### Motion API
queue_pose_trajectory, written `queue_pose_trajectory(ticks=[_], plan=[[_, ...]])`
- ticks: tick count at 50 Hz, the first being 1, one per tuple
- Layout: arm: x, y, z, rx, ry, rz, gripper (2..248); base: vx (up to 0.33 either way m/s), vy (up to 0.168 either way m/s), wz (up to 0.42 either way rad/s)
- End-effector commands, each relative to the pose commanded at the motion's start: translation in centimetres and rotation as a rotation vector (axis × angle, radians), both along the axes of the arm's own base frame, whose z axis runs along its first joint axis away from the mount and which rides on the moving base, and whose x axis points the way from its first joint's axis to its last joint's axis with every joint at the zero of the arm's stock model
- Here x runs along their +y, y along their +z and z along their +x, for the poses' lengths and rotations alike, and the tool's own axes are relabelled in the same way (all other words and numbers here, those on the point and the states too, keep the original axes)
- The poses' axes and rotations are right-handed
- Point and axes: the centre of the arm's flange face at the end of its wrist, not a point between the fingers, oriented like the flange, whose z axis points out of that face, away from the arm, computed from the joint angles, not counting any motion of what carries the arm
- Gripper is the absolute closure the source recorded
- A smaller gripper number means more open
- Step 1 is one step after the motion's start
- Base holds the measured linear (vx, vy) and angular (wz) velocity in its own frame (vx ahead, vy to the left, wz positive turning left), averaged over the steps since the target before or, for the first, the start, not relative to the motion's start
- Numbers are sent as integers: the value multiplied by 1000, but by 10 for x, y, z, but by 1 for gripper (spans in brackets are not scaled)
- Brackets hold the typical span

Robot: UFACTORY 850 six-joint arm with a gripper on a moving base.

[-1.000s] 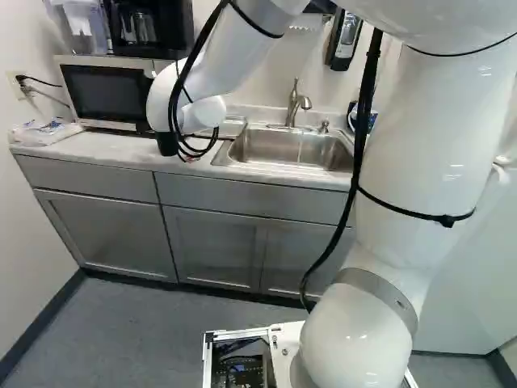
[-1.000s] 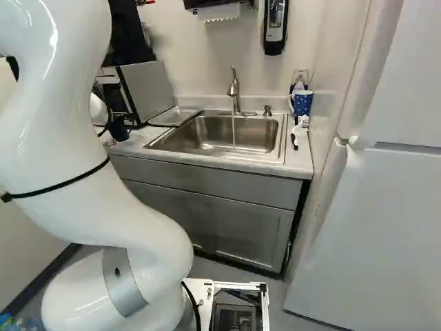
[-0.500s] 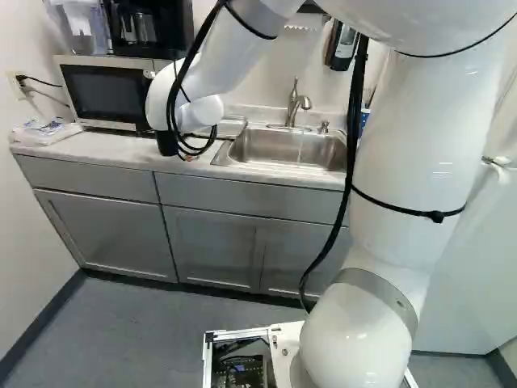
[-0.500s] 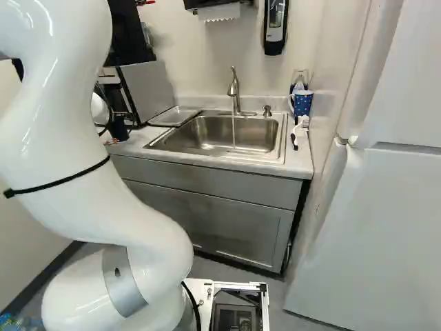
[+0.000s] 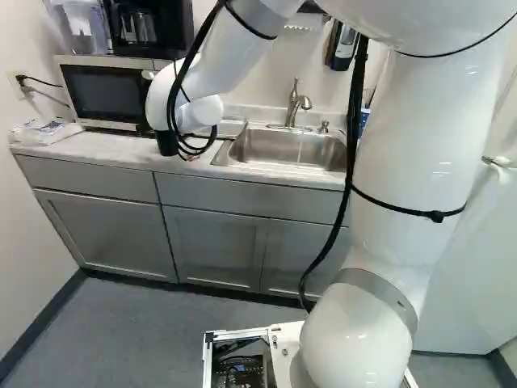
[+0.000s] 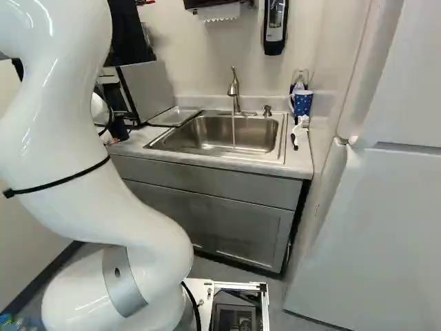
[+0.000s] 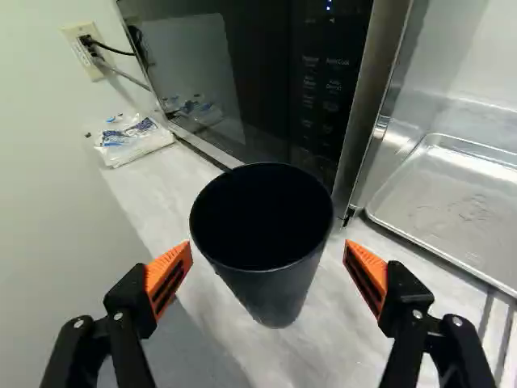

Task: Rinse the cup and place it in the tray

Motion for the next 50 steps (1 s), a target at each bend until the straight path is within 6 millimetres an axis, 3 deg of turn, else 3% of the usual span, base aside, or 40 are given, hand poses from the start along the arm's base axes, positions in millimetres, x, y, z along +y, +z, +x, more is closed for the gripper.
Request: queue_pose_trajectory(ticks=[33, 34, 38, 39, 43, 44, 49, 50], plan=[[0, 0, 0, -5, 4, -7, 3, 0, 0, 0], [0, 0, 0, -5, 4, -7, 23, 0, 0, 0], [0, 0, 0, -5, 4, -7, 23, 0, 0, 0], [0, 0, 0, -5, 4, -7, 61, 0, 0, 0], [0, 0, 0, -5, 4, -7, 61, 0, 0, 0], [0, 0, 0, -5, 4, -7, 100, 0, 0, 0], [0, 0, 0, -5, 4, -7, 100, 0, 0, 0], [0, 0, 0, -5, 4, -7, 125, 0, 0, 0]])
